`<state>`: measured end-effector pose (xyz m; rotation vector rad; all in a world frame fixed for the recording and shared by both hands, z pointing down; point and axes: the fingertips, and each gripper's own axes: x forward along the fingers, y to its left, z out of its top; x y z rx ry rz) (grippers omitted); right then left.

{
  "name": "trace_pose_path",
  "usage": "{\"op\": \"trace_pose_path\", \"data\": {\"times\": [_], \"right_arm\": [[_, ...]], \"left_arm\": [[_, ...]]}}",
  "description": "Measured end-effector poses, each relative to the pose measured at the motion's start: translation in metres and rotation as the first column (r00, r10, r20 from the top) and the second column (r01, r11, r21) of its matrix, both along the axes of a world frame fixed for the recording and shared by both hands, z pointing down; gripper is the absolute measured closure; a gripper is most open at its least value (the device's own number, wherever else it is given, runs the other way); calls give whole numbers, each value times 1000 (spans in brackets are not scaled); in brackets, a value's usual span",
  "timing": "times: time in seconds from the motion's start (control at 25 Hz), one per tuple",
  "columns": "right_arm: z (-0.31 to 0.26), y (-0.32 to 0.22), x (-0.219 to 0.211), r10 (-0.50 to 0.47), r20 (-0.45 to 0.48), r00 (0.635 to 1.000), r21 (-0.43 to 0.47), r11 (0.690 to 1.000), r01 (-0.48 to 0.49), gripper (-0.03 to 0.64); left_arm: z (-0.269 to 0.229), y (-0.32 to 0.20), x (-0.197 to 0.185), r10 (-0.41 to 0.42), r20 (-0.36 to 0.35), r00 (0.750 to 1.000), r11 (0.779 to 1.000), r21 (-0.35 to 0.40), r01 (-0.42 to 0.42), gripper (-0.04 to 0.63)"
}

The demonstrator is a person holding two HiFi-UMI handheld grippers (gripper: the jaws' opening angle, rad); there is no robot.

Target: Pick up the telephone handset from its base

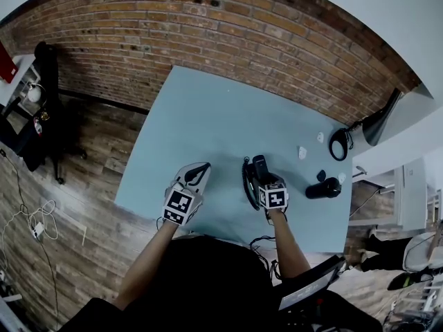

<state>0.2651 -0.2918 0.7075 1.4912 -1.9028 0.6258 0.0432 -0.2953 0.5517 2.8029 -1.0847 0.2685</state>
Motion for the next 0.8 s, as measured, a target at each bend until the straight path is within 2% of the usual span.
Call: {"op": "trace_pose_path", "data": {"times": [0.48,0.8], "right_arm": [[-40,-17,5,29,16,999,105,994,-30,365],[-81,-34,-2,20,19,1000,203,979,-23,365]], "left_arm": [[0,-2,0,11,-9,1000,1000,12,-11,574],[0,-1,-1,18,-4,1000,1000,-5,-18,574]]}}
